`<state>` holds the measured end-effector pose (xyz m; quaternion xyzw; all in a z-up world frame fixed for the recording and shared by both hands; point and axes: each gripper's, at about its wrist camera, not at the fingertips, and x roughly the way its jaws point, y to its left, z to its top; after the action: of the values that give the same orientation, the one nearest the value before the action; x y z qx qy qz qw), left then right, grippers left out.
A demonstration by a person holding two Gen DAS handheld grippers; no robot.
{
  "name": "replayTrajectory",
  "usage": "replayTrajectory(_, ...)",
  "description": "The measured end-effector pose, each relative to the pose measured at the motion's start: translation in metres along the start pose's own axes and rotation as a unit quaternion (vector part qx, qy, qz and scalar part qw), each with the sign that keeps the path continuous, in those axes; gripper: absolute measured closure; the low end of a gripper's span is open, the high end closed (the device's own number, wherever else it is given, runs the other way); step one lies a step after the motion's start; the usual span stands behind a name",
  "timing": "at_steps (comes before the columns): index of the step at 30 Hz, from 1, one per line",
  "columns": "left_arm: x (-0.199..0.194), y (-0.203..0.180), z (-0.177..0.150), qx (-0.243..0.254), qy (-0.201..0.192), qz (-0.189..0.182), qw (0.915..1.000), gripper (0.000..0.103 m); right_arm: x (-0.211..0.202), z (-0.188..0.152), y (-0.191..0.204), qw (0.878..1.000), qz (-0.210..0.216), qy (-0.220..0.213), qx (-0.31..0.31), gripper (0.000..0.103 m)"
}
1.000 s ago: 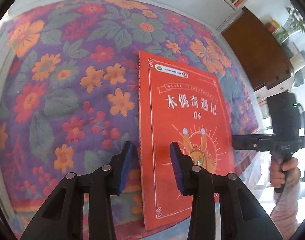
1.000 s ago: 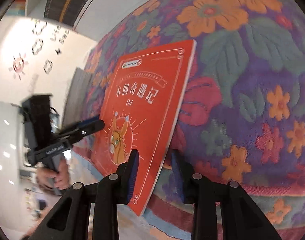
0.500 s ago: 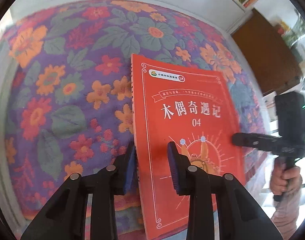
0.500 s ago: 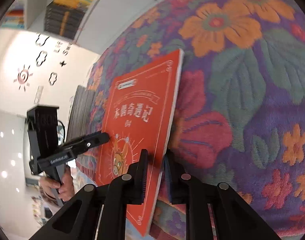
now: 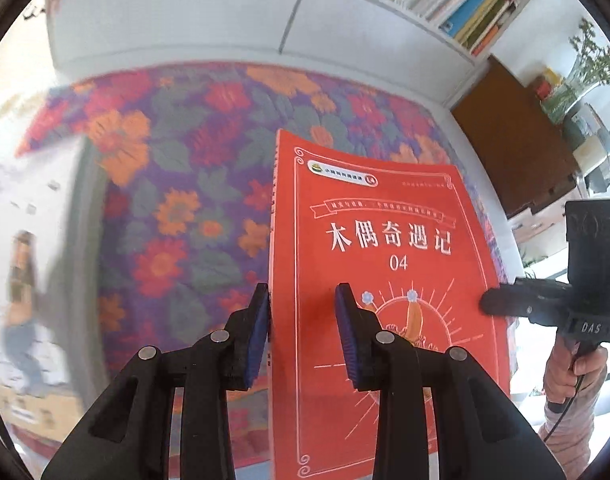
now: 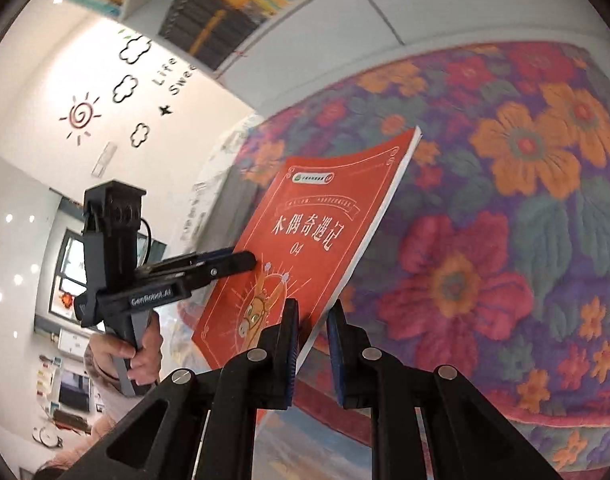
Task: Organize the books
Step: 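Lower the red book upright against the white book with both grippers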
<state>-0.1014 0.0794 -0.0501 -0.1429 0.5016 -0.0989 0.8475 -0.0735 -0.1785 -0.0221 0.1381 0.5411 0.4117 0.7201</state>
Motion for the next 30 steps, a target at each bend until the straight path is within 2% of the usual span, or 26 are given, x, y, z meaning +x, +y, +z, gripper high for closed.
replayTrajectory(7, -0.051, 0.031, 0.006, -0.007, -0.037, 0.002, 0.9993, 0.074, 0.019, 0.014, 0.044, 1.0, 0.003, -0.002, -0.028, 0.088)
replayTrajectory(13, -0.086, 0.068, 0.003, -0.023, -0.062, 0.005, 0.9978, 0.074, 0.051, 0.033, 0.086, 0.999, 0.003, 0.016, -0.051, 0.088)
replayTrajectory(17, -0.106, 0.098, -0.001, -0.036, -0.087, 0.01, 0.9955, 0.069, 0.074, 0.044, 0.118, 0.997, 0.005, 0.023, -0.075, 0.088)
replayTrajectory(24, -0.124, 0.161, -0.008, -0.079, -0.108, 0.033, 0.9905, 0.069, 0.131, 0.061, 0.159, 0.994, 0.018, 0.042, -0.1, 0.088)
replayTrajectory(30, -0.122, 0.198, -0.012, -0.1, -0.106, 0.047, 0.9882, 0.069, 0.177, 0.076, 0.169, 0.993, 0.025, 0.059, -0.096, 0.088)
